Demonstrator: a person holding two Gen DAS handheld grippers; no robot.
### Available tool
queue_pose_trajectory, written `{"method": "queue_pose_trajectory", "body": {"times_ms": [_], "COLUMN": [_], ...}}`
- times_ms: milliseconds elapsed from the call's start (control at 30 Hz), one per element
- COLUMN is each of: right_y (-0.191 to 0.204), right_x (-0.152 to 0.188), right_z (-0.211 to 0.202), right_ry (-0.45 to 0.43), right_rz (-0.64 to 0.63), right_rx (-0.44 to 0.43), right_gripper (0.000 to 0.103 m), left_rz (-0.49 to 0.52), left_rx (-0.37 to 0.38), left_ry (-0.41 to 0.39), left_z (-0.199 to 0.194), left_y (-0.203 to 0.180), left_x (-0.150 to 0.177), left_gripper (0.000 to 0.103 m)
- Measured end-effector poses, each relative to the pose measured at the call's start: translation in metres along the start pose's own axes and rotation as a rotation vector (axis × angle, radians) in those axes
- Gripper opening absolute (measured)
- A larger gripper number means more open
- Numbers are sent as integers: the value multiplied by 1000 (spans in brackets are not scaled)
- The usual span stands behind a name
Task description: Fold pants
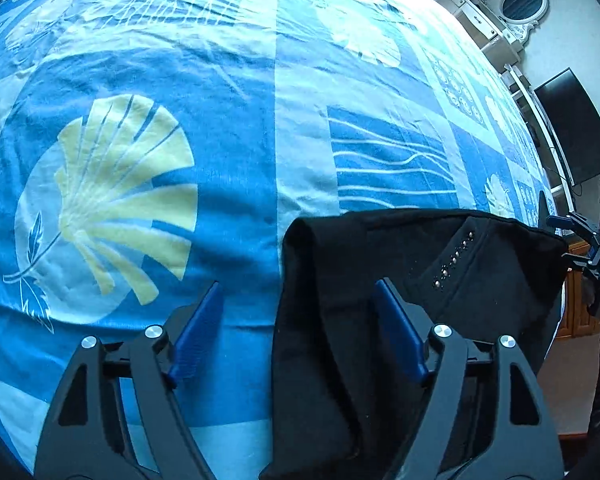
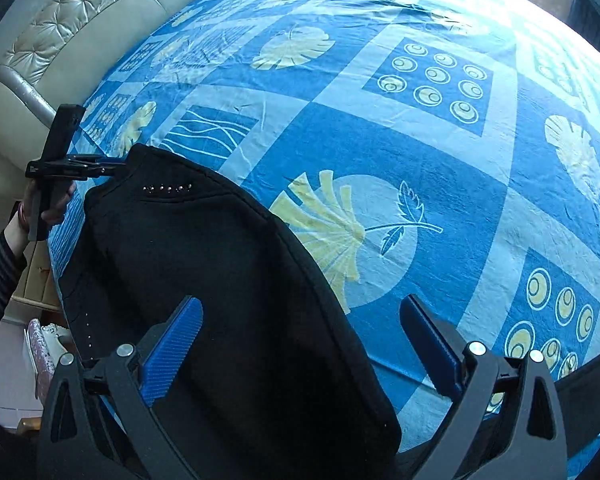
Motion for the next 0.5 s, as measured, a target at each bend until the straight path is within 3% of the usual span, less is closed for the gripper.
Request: {"method": "queue_pose_trajectory", "body": {"times_ms": [67,167,233,267,333,400,433,467,500], "right_y": [1,1,4,7,14,21,22,21,21], "right_x": [-3,-3,-1,0,3,9,11,12,11], "right_z": [5,11,15,18,21,27,32,34,33], "right_ry": [34,78,102,105,113,144,162,163,152], "right_rz": [1,25,15,-2,-30,-54,-57,-64,-74], "right_rx": [-44,-89,-86,-71,-50,-28,10,52,86], "right_gripper": [99,99,99,98,95,54,16,9,9], "left_rz": [-13,-56,-30,-11,-16,-27,-25,-19,-15], "left_rx": [36,148,150,157,167,170,166,157,139], "left_ry": [-45,1,4,0,13,35,35,26,11], "left_z": [-6,4,7,7,11,17,17,15,11], "left_y": [3,5,-4,-9,-15,-17,-18,-19,-19], "left_x": [-3,1,2,1,-1,-2,-3,-6,-9], "left_gripper": [86,86,82,73,30,15,10,9,7]}}
Point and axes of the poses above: each gripper's, at about its wrist camera, not at the fingertips, and z roughly the way its jaws point, y to its left, x to its underside, the point moved 6 cm from there along z, roughly the way its jaws point, and after that the axes turned 13 degrees about z, right-handed, at the moved point
